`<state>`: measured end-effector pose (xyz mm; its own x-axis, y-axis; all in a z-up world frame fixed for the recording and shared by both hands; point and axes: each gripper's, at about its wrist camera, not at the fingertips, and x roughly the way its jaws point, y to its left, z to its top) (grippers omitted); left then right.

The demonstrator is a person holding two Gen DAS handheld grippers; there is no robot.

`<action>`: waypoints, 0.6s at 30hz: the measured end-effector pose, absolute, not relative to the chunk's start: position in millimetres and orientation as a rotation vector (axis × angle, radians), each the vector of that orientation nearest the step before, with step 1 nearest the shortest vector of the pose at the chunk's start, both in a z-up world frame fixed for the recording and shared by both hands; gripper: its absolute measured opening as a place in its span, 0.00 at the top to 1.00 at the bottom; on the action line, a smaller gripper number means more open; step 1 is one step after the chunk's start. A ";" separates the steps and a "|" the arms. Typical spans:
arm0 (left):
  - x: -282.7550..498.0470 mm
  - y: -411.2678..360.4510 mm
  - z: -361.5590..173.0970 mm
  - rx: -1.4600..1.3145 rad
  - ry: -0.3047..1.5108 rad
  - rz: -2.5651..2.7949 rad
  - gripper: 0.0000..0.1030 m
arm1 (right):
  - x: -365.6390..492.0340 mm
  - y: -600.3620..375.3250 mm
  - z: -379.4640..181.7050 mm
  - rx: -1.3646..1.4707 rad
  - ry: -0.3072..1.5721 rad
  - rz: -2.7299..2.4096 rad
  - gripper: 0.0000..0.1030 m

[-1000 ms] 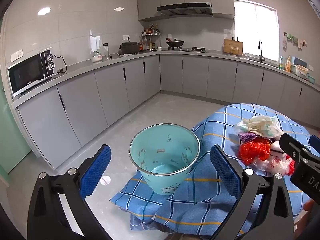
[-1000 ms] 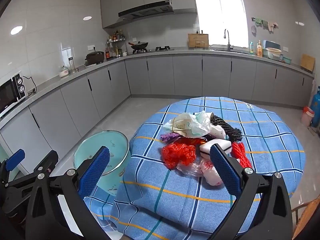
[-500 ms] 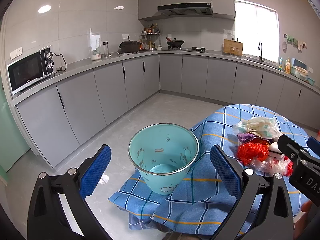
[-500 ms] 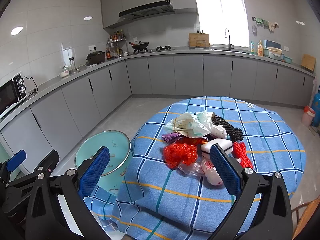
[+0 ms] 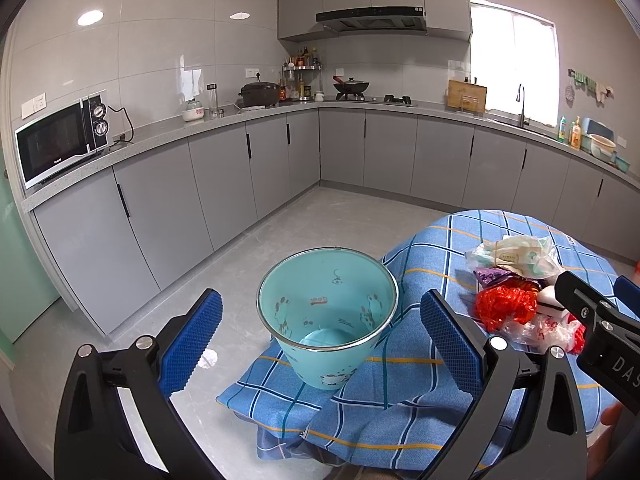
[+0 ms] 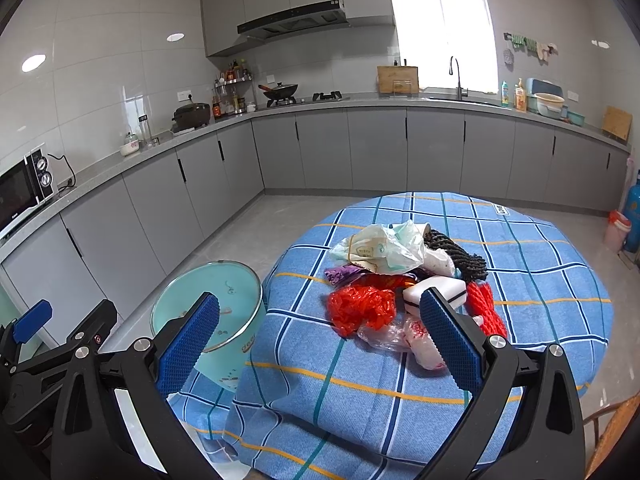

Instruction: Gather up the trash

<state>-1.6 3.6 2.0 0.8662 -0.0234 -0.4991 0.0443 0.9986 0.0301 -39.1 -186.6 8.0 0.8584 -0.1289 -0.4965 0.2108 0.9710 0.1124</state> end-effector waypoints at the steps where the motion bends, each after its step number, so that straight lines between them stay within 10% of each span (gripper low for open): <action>1: -1.6 3.6 2.2 0.041 0.522 -0.035 0.05 | -39.6 -186.3 8.0 0.165 0.508 -0.180 0.04; 18: -1.7 5.2 2.3 0.040 0.520 -0.034 0.05 | -39.8 -186.4 8.7 0.171 0.511 -0.178 0.04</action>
<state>-1.7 5.2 2.3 0.8673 -0.0228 -0.4973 0.0429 0.9987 0.0292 -39.8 -186.4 8.7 0.8574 -0.1263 -0.4989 0.2114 0.9703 0.1177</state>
